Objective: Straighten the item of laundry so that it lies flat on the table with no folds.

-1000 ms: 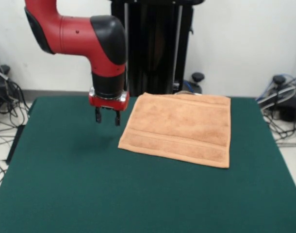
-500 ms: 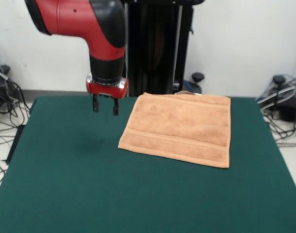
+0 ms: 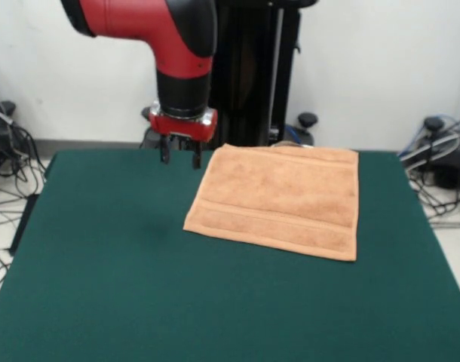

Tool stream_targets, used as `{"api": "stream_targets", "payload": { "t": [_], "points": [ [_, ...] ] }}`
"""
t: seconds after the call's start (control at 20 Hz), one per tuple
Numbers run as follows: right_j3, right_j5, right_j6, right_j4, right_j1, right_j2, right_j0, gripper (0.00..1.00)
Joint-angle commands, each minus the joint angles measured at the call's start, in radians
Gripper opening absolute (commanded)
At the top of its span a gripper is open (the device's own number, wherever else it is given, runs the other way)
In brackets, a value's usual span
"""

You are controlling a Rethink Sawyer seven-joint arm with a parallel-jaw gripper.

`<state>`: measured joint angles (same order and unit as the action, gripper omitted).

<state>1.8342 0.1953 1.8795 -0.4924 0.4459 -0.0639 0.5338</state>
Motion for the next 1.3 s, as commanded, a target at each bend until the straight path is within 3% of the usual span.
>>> {"api": "stream_targets", "payload": {
  "t": [0.05, 0.25, 0.8, 1.05, 1.3],
  "points": [
    [-0.078, 0.021, 0.200, 0.129, -0.099, -0.052, -0.133, 1.00],
    [-0.131, -0.004, 0.214, 0.184, -0.152, -0.021, -0.183, 1.00],
    [-0.184, -0.001, 0.172, 0.256, -0.220, -0.004, -0.220, 1.00],
    [-0.294, 0.057, 0.157, 0.303, -0.341, 0.019, -0.246, 1.00],
    [-0.388, 0.032, 0.178, 0.352, -0.439, 0.052, -0.297, 1.00]
  ]
}}
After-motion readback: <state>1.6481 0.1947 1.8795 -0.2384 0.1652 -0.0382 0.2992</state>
